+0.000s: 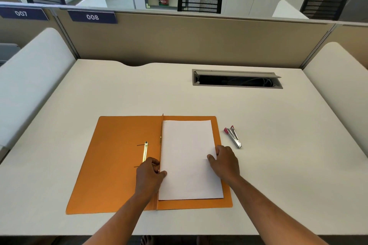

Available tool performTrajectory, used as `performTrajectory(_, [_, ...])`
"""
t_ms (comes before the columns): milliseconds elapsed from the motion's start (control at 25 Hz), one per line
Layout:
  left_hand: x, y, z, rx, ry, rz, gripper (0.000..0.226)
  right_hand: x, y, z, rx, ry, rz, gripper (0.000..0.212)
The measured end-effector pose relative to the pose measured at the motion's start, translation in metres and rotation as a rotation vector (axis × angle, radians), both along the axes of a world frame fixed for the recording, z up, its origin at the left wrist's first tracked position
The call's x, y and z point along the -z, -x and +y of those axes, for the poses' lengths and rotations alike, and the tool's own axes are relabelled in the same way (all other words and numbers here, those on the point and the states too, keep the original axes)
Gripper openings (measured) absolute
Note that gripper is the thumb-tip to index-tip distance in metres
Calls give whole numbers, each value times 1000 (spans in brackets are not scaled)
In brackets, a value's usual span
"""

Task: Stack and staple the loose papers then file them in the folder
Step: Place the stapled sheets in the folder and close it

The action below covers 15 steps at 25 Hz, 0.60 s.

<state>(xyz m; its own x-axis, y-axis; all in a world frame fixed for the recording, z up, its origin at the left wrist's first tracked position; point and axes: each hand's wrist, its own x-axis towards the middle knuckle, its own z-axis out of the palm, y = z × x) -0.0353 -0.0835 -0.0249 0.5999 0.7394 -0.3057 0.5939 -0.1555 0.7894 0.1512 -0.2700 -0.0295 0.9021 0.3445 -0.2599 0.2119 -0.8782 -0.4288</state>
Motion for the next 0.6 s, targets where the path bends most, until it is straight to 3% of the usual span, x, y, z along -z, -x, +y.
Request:
performTrajectory(200, [-2, 5, 4, -39, -33, -51, 16, 8, 10, -14, 157, -138, -43, 41])
performTrajectory(320, [-4, 20, 33, -119, -224, -15, 12, 11, 17, -22, 214, -138, -39, 42])
performTrajectory(480, [0, 45, 87, -229, -440, 311, 37, 9, 15, -23, 217, -125, -8, 42])
performTrajectory(600, [4, 59, 125, -312, -445, 480, 60, 2, 11, -20, 226, -125, 9, 32])
